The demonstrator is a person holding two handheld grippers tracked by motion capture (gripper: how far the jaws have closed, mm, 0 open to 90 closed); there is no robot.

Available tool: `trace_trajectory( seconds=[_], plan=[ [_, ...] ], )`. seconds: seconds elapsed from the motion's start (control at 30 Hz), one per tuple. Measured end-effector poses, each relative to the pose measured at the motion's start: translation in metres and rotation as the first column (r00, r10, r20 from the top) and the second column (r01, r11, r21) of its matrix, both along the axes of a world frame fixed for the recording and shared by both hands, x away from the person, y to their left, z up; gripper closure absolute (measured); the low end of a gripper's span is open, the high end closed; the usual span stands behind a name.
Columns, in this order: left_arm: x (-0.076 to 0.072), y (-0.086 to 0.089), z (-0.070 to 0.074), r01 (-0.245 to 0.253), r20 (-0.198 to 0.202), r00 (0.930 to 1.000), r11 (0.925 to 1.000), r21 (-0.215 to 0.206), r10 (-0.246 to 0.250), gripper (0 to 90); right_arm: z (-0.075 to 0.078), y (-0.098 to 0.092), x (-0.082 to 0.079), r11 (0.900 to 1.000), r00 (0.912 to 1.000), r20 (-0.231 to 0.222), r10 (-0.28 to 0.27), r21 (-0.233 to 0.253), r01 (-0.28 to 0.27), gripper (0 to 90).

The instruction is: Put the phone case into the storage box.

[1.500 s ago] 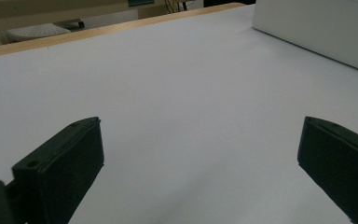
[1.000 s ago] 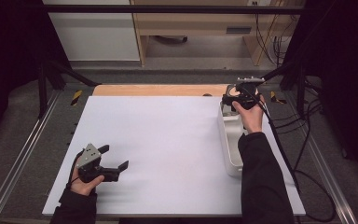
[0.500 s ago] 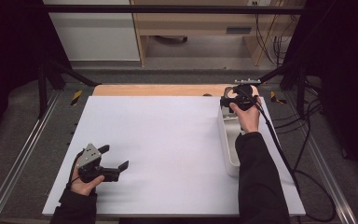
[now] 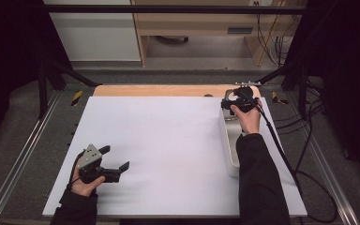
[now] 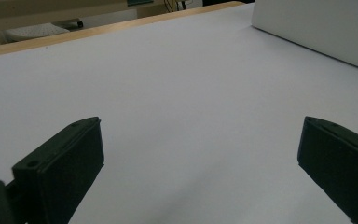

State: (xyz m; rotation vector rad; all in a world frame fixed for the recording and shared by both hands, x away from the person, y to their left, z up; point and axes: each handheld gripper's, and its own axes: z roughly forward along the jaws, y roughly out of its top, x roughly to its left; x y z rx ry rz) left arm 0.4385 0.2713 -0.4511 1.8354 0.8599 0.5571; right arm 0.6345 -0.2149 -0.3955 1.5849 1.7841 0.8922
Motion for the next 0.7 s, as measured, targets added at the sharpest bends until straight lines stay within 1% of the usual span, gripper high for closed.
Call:
trace_trajectory(
  seconds=[0.4,0.5,0.7],
  plan=[
    [0.0,0.0,0.0,0.001,0.001,1.0,1.0,0.0,-0.001,0.0,-0.0043,-0.0007,0.0014,1.0,0.9999,-0.01,-0.008,-0.002,0.007,11.3],
    [0.0,0.0,0.0,0.001,0.001,1.0,1.0,0.0,-0.001,0.0,-0.005,-0.0018,0.0013,1.0,0.9999,-0.005,-0.011,0.007,0.011,11.4],
    [0.0,-0.0001,0.0,0.001,0.001,1.0,1.0,0.0,-0.001,0.0,-0.0056,-0.001,0.0013,1.0,1.0,-0.002,-0.01,0.003,0.01,11.2]
  ],
)
